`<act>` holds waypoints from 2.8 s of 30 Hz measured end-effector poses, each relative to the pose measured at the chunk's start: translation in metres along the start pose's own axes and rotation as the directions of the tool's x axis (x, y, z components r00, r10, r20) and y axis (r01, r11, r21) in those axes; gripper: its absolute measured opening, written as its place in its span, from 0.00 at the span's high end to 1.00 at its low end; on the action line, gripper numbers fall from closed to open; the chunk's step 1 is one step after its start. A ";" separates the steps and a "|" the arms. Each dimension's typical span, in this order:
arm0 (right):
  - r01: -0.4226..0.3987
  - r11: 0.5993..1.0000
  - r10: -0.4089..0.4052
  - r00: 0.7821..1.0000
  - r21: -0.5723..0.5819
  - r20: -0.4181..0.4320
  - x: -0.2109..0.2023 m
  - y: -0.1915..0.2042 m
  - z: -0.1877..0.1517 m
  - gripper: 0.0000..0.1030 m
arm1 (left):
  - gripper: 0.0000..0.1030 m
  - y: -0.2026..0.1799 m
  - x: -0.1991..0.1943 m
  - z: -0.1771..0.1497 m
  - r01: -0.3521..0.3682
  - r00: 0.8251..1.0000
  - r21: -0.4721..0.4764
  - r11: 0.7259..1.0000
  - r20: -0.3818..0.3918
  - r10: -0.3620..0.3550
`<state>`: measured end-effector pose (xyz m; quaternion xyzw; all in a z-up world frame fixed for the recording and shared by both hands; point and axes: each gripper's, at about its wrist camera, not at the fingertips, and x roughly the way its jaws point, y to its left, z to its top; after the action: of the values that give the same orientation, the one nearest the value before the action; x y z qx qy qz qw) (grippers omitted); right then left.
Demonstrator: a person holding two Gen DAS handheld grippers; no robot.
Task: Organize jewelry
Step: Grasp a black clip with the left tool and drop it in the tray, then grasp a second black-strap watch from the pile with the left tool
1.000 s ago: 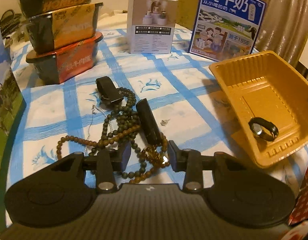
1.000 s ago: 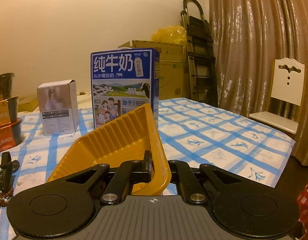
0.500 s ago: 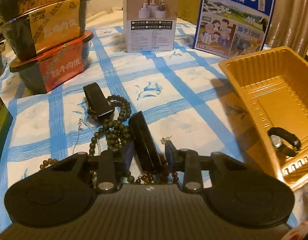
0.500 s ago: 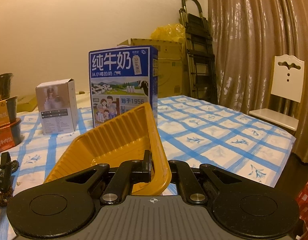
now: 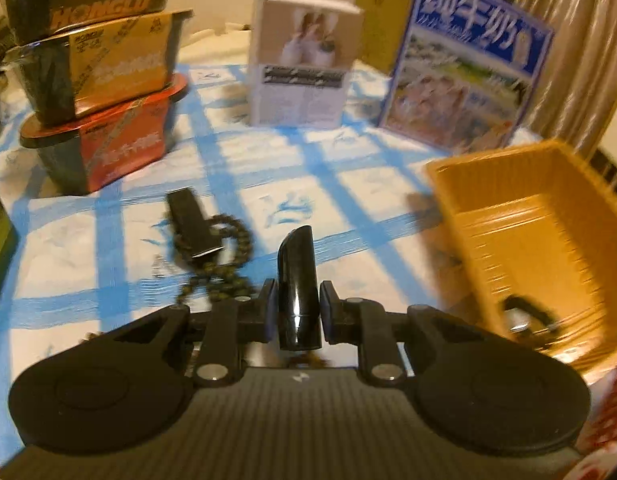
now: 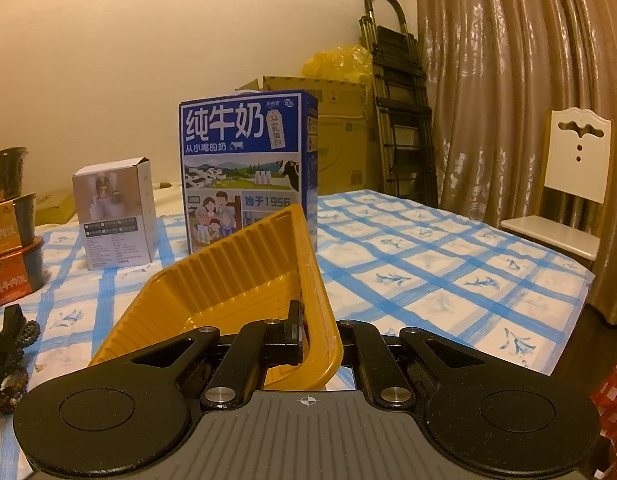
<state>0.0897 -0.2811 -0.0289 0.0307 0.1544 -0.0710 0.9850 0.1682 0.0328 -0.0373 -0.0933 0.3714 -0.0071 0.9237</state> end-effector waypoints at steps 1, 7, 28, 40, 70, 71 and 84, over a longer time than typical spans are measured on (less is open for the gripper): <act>0.000 1.000 0.000 1.000 -0.001 0.001 0.000 0.001 0.001 0.95 | 0.81 -0.004 -0.004 0.002 0.031 1.000 -0.010 0.999 0.001 -0.031; -0.006 1.000 0.006 1.000 -0.003 0.003 -0.003 0.002 0.002 0.95 | 0.81 -0.055 -0.016 0.003 0.288 0.955 -0.073 0.955 -0.047 -0.291; -0.016 1.000 0.016 1.000 0.023 -0.011 -0.002 -0.001 0.002 0.95 | 0.81 -0.129 0.031 -0.013 0.434 0.870 -0.204 0.878 -0.159 -0.467; -0.016 0.999 0.017 1.000 0.028 -0.014 -0.001 -0.002 0.003 0.95 | 0.69 -0.016 -0.028 0.004 0.072 0.997 0.020 0.997 0.011 -0.072; 0.014 1.000 -0.014 1.000 0.016 -0.010 0.004 0.000 0.002 0.95 | 0.56 0.063 0.089 0.066 -0.228 0.970 -0.062 0.972 -0.099 0.221; 0.014 1.000 -0.014 1.000 0.016 -0.010 0.004 0.000 0.002 0.95 | 0.58 0.064 0.091 0.066 -0.222 0.971 -0.068 0.973 -0.102 0.215; 0.012 1.000 -0.012 1.000 0.021 -0.015 0.005 0.000 0.001 0.95 | 0.82 0.069 0.077 0.072 -0.166 0.983 -0.078 0.983 -0.088 0.159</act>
<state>0.0951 -0.2821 -0.0294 0.0408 0.1610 -0.0785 0.9830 0.2693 0.1065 -0.0515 -0.1012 0.4151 0.0805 0.9005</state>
